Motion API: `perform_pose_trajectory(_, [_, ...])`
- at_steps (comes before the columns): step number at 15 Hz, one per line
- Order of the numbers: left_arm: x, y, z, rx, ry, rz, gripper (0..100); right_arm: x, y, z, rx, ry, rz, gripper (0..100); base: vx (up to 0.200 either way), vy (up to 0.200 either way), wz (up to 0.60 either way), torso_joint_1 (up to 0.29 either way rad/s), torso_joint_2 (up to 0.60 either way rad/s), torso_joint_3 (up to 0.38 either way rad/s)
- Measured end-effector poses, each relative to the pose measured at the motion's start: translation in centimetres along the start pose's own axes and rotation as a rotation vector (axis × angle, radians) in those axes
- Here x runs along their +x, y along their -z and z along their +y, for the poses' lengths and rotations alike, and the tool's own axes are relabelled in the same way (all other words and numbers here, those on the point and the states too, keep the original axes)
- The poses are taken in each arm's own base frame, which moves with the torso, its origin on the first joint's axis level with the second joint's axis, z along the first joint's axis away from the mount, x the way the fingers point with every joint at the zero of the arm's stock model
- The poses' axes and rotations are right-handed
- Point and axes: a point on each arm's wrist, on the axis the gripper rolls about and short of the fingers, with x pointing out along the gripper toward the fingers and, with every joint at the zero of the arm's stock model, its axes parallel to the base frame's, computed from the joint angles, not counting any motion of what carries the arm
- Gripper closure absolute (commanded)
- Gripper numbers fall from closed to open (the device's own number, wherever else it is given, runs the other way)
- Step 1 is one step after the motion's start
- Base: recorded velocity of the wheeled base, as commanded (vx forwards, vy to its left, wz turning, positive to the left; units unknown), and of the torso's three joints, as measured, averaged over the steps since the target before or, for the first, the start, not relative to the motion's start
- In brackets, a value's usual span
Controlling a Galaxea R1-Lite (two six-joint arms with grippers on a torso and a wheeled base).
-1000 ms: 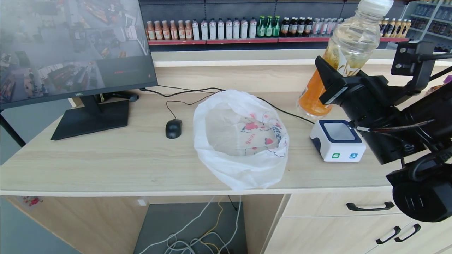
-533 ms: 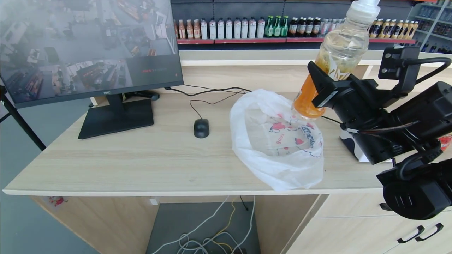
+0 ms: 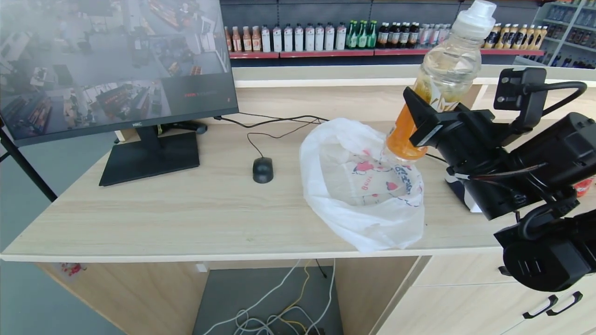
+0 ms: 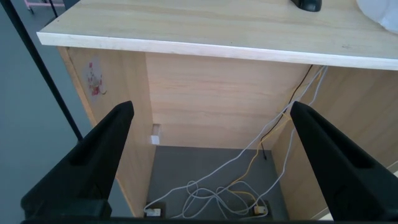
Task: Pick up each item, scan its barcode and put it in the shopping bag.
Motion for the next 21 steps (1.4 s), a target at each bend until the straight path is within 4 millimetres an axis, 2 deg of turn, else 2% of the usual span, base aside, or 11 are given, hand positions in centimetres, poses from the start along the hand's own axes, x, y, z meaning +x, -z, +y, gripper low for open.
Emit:
perform_pose_trajectory(6, [0.0,0.0,0.0,0.0,0.0,0.0,0,0.8,3.1,1.8,0.002,-0.052,0.057,100,0.0,0.0,0.0,0.0,0.0,0.0])
perform_pose_trajectory(8, [0.0,0.0,0.0,0.0,0.0,0.0,0,1.7,4.0,2.0,0.003,-0.054,0.057,100,0.0,0.0,0.0,0.0,0.0,0.0])
perform_pose_trajectory(10, [0.0,0.0,0.0,0.0,0.0,0.0,0,2.7,5.3,2.4,-0.003,-0.064,0.145,100,0.0,0.0,0.0,0.0,0.0,0.0])
perform_pose_trajectory(15, [0.0,0.0,0.0,-0.001,-0.001,0.0,0,5.5,6.1,2.9,0.01,-0.066,0.168,100,0.0,0.0,0.0,0.0,0.0,0.0])
perform_pose_trajectory(21, [0.0,0.0,0.0,0.0,0.0,0.0,0,6.9,8.1,2.7,0.0,-0.053,0.223,100,0.0,0.0,0.0,0.0,0.0,0.0])
